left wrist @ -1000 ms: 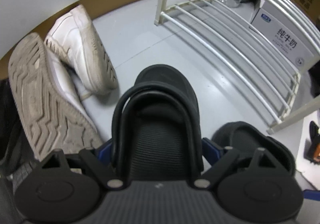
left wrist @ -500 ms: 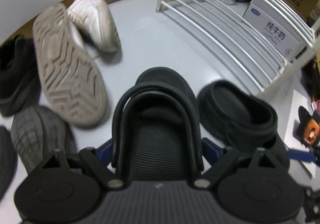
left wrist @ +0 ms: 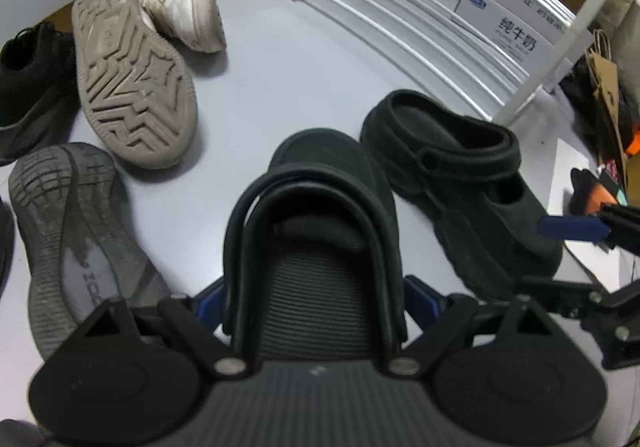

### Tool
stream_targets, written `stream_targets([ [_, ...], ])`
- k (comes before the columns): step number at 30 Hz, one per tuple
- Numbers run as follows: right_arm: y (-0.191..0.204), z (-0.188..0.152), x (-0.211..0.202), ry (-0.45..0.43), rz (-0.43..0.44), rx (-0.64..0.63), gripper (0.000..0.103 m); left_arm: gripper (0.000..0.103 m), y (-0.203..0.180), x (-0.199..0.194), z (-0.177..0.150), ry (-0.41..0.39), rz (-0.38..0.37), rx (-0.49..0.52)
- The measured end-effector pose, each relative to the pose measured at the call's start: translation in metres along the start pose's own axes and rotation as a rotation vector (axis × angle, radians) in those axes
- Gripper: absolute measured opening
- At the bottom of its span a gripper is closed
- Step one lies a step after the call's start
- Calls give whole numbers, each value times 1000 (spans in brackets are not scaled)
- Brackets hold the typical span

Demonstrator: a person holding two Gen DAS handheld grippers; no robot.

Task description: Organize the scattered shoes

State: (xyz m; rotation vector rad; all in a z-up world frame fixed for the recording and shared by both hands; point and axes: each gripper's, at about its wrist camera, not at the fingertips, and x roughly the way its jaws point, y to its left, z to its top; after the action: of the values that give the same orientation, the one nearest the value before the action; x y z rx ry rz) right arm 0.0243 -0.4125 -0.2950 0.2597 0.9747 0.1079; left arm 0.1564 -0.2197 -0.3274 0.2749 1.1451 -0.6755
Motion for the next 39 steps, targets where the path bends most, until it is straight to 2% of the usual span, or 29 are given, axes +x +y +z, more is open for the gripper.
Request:
stream_targets([
  [5, 10, -5, 8, 41, -18, -63, 85, 91, 3, 12, -24, 25, -10, 23],
  [7, 14, -6, 10, 52, -19, -86, 85, 92, 1, 12, -35, 1, 4, 70],
  [13, 34, -5, 15, 59, -35, -232, 85, 93, 4, -7, -49, -50, 10, 112],
  [18, 44, -3, 20, 69, -16, -268, 85, 95, 17, -33, -55, -113, -32, 67],
  [21, 50, -4, 23, 76, -4, -281, 85, 95, 25, -43, -55, -108, -43, 32],
  [25, 61, -5, 25, 79, 41, -348, 85, 95, 41, -66, -62, -104, -26, -7],
  [30, 79, -5, 29, 102, 98, -521, 83, 95, 64, -99, -78, -125, 13, -65],
  [36, 95, -4, 35, 128, 149, -617, 76, 95, 90, -123, -104, -99, 5, -116],
  [39, 101, -6, 37, 143, 159, -661, 76, 95, 106, -136, -114, -92, 20, -151],
])
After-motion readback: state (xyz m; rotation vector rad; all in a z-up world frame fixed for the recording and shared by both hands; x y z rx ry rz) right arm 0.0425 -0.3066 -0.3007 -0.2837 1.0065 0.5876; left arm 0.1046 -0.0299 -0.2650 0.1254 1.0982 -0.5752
